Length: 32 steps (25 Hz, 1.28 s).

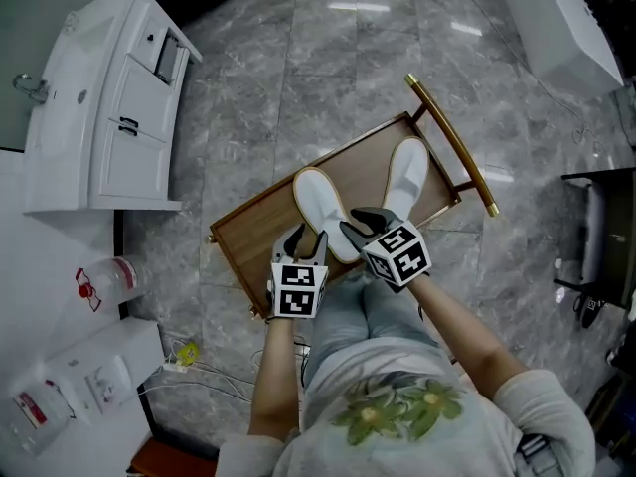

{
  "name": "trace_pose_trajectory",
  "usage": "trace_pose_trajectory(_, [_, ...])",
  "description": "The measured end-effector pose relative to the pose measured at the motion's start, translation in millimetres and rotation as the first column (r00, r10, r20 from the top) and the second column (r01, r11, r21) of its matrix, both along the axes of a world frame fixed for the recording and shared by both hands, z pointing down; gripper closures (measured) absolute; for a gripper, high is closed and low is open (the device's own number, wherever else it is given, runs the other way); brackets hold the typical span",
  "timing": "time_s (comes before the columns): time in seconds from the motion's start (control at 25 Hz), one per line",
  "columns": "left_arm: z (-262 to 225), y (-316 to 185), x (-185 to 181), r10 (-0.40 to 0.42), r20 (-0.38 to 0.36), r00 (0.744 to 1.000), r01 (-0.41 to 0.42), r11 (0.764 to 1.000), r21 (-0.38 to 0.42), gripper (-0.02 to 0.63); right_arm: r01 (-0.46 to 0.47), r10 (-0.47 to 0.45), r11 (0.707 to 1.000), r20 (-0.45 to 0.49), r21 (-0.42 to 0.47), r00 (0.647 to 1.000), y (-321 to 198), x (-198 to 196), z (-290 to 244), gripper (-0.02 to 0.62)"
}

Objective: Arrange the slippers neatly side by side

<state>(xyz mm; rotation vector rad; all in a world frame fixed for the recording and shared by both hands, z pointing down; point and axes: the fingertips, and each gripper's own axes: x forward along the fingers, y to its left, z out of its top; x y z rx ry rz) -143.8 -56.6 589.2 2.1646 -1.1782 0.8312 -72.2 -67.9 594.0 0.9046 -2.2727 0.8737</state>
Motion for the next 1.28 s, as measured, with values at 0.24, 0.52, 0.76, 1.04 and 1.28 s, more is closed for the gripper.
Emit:
trace_pose_trajectory(0.24, [-21,27,-8,0.010,-0.048,0.999,-0.010,1.000,0.001,0.428,-0.029,0.029,0.999,0.012,0.016,1.000,28,14,-30,0.465])
trace_pose_trajectory(0.52, [-33,44,6,0.079,-0.056,0.995,-0.077,0.997,0.031,0.428,-0.070,0.070,0.997,-0.014,0.021,0.997,58,28,-35,0.465])
trace_pose_trajectory(0.76, [-44,36,35,0.167,-0.037,0.985,-0.164,0.984,0.067,0.428,-0.136,0.137,0.990,-0.029,0.043,0.990,52,51,-42,0.465])
trace_pose_trajectory(1.04, [-49,24,77,0.244,-0.019,0.970,-0.242,0.968,0.070,0.428,-0.207,0.208,0.978,-0.050,0.031,0.977,46,91,-37,0.465])
trace_pose_trajectory(1.28, [-44,12,117,0.279,0.002,0.960,-0.279,0.959,0.058,0.426,-0.259,0.260,0.966,-0.070,0.024,0.963,34,138,-30,0.465])
